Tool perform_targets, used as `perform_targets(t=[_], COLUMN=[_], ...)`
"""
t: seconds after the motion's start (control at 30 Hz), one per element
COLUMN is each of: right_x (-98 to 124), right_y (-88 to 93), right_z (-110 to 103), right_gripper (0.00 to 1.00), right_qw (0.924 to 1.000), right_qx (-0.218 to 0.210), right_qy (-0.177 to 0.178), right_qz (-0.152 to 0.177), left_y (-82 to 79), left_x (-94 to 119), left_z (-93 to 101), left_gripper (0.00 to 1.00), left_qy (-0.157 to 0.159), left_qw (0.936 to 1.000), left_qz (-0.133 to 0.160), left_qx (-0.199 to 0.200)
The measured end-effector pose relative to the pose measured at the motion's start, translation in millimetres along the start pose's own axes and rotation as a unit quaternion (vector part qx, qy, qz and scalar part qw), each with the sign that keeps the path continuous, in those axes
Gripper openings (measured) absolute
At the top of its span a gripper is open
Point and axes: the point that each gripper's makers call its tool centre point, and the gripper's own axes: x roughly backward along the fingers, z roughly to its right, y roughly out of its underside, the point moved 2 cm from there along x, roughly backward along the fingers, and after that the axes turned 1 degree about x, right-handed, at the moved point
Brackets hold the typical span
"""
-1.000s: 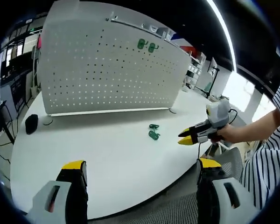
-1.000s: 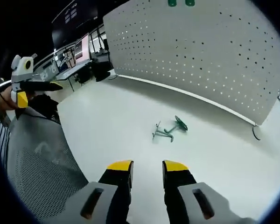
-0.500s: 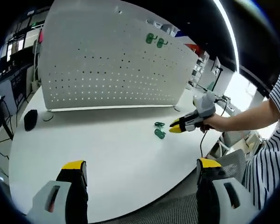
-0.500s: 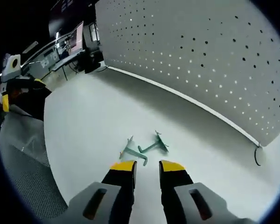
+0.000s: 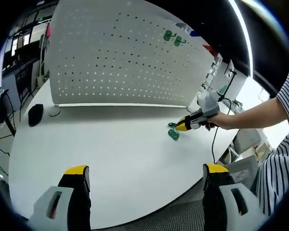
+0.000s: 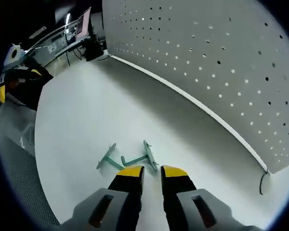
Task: Insert the hook assembly into the mounting plate slot until the hook locks in place.
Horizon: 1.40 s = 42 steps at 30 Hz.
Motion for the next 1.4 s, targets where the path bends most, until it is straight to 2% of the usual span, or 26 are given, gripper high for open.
perform_targets(t=[0.27,0.43,0.7,0.9,0.97,1.1,1.4], right_x=[-5,-7,-5,4,11,27,53], right_y=[-3.9,-4.7,-3.4,-14.2,-27.9,-55.7,-96.3], right_z=[2,2,-2,1,8,11,-5], right_gripper=[0.05,0.04,0.02,0.01,0.01,0.01,0.01], right_qw=[0.9993,0.9983,0.9987,0.9989,0.9974,0.9936,0.9859], right_qx=[0.033,0.052,0.046,0.046,0.054,0.052,0.028], right_qy=[-0.016,-0.022,-0.019,-0.001,0.026,0.047,0.063], right_qz=[-0.01,-0.014,-0.009,0.008,0.04,0.088,0.152], left_y=[-1.7,-3.4,-9.9,-17.3,-21.3,-29.7,-52.0], left_x=[-5,-6,-4,0,2,6,14], left_z=[0.2,0.4,0.9,2.2,2.6,4.7,16.6], left_gripper=[1.0,1.0,1.0,1.0,1.0,1.0,1.0], left_qy=[0.0,0.0,-0.002,-0.005,-0.008,-0.01,-0.002], left_qw=[1.0,1.0,1.0,0.9998,0.9996,0.9992,0.9975], left_qz=[0.001,0.002,0.009,0.018,0.025,0.036,0.068], left_qx=[0.005,0.007,0.003,-0.005,-0.008,-0.015,-0.021])
